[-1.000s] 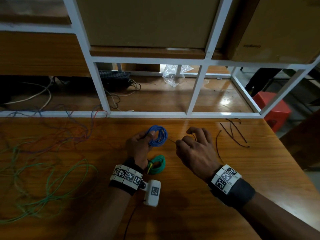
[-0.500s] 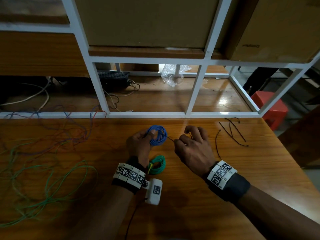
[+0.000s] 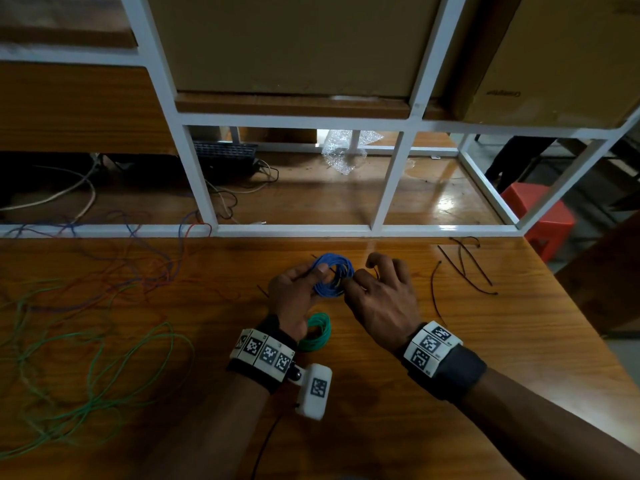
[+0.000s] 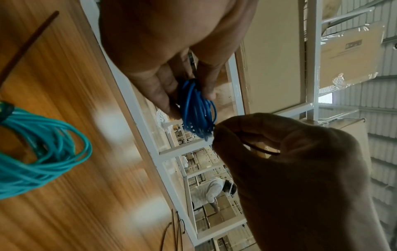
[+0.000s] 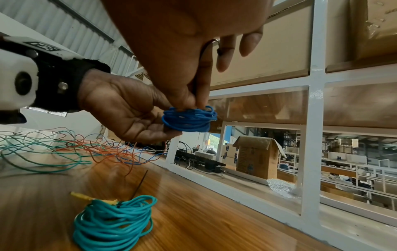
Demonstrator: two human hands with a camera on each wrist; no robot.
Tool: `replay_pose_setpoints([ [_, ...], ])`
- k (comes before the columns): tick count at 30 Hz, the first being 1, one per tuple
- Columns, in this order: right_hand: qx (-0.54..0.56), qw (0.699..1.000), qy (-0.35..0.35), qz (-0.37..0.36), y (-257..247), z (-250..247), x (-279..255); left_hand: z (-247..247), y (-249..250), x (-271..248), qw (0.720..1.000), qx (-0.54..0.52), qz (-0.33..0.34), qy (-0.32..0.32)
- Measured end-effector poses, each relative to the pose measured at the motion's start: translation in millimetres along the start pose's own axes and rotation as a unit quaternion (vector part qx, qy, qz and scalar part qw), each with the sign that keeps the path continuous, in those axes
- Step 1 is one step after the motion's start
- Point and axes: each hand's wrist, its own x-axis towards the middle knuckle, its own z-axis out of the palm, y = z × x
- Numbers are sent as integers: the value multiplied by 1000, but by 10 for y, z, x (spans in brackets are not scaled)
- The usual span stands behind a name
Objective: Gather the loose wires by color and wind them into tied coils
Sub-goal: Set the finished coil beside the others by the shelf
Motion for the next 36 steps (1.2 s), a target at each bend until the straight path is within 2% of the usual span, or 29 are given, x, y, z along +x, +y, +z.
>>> replay_pose_setpoints([
  [5, 30, 999, -5, 10, 21, -23, -40, 28, 23, -3, 999, 15, 36, -5],
  [8, 137, 988, 20, 66, 52, -82, -88, 50, 11, 5, 998, 26, 55, 13],
  [10, 265, 953, 28, 143, 79, -159, -122, 62, 20, 5, 997, 22, 71, 38],
  [13, 428, 860, -30, 277, 103, -289, -165, 88, 29, -2, 994, 20, 87, 62],
  [15, 485, 806, -56, 335, 129, -309, -219, 104, 32, -7, 992, 26, 99, 70],
  [18, 526, 758, -39, 384, 121, -286, -306, 139, 52, -25, 992, 25, 101, 73],
  [20, 543, 737, -12, 403, 82, -275, -339, 152, 44, -29, 993, 23, 97, 60],
  [24, 526, 744, 25, 412, 73, -267, -327, 133, -12, -60, 991, 82, 105, 17],
  [28, 485, 793, 6, 368, 233, -276, -274, 118, -51, -159, 975, 187, 92, -79],
  [31, 461, 815, 28, 350, 328, -277, -235, 126, -61, -229, 967, 214, 87, -104],
  [34, 462, 812, 28, 356, 313, -209, -217, 129, -84, -271, 964, 225, 96, -101],
  [36, 473, 799, 17, 370, 286, -149, -230, 130, -96, -292, 960, 237, 110, -104],
])
